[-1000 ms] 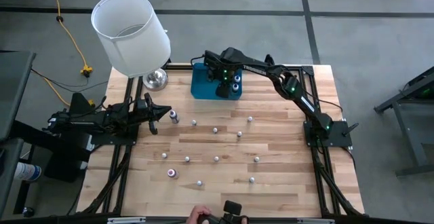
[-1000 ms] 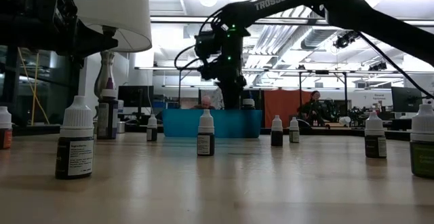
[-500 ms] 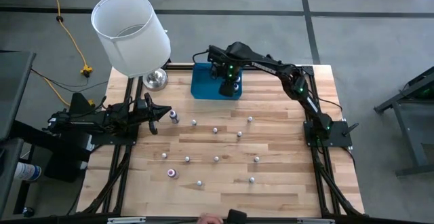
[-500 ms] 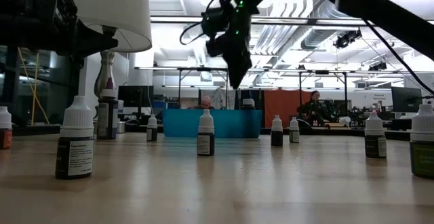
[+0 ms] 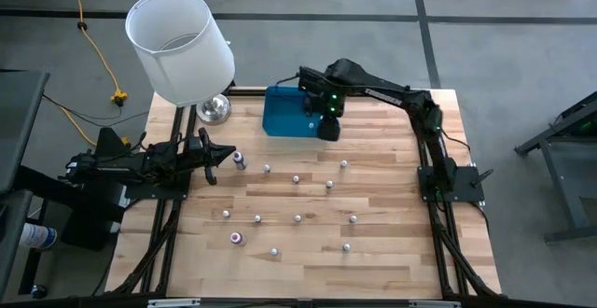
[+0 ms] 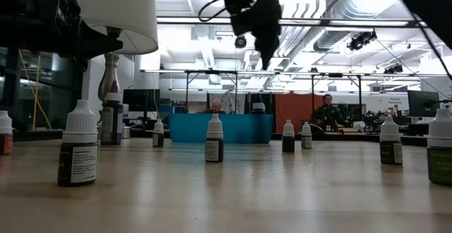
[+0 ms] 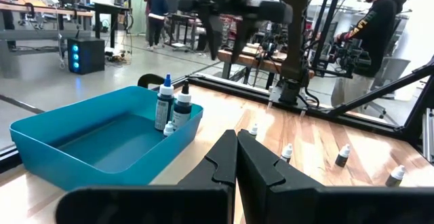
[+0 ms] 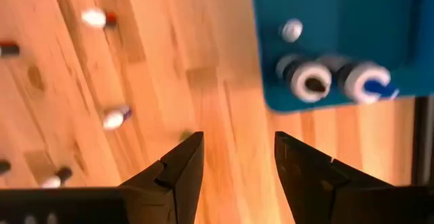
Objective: Pick & Place food coloring
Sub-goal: Put the small green food coloring bottle into the blue bin
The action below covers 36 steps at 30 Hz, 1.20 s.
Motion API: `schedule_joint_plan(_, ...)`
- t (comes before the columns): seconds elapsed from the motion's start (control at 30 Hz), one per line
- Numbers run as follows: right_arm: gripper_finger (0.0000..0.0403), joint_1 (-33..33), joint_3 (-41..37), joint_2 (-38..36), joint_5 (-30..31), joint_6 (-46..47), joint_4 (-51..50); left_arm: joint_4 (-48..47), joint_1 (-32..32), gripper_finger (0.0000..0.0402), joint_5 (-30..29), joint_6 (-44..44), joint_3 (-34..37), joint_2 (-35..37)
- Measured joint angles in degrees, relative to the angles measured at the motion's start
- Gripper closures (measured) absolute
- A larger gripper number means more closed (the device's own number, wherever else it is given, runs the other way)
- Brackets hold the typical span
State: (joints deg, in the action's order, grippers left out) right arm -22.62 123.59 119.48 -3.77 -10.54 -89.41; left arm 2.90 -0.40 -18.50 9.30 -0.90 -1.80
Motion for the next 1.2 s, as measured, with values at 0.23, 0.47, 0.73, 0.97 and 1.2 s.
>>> schedule_joint_plan(0.23, 0.0233, 1.96, -25.32, -15.83, 0.17, -1.54, 10.17, 0.00, 0.01, 0.0401, 0.00, 0.00, 0.02, 0.00)
schedule_joint_plan(0.47, 0.0234, 4.61, -49.42, -29.98, 0.12, -4.05, 23.75, 0.00, 0.02, 0.0401, 0.00, 0.00, 0.00, 0.02)
schedule_joint_plan(0.73, 0.0235, 7.18, -64.32, -33.68, -0.03, -3.67, 38.55, 0.00, 0.02, 0.0401, 0.00, 0.00, 0.02, 0.01)
schedule_joint_plan(0.97, 0.0234, 8.37, -68.25, -31.81, 0.12, -3.44, 48.02, 0.00, 0.02, 0.0401, 0.00, 0.00, 0.02, 0.00)
schedule_joint_plan(1.2, 0.0237, 8.92, -67.00, -27.31, 0.21, -3.42, 49.64, 0.00, 0.01, 0.0401, -0.01, 0.00, 0.01, 0.01)
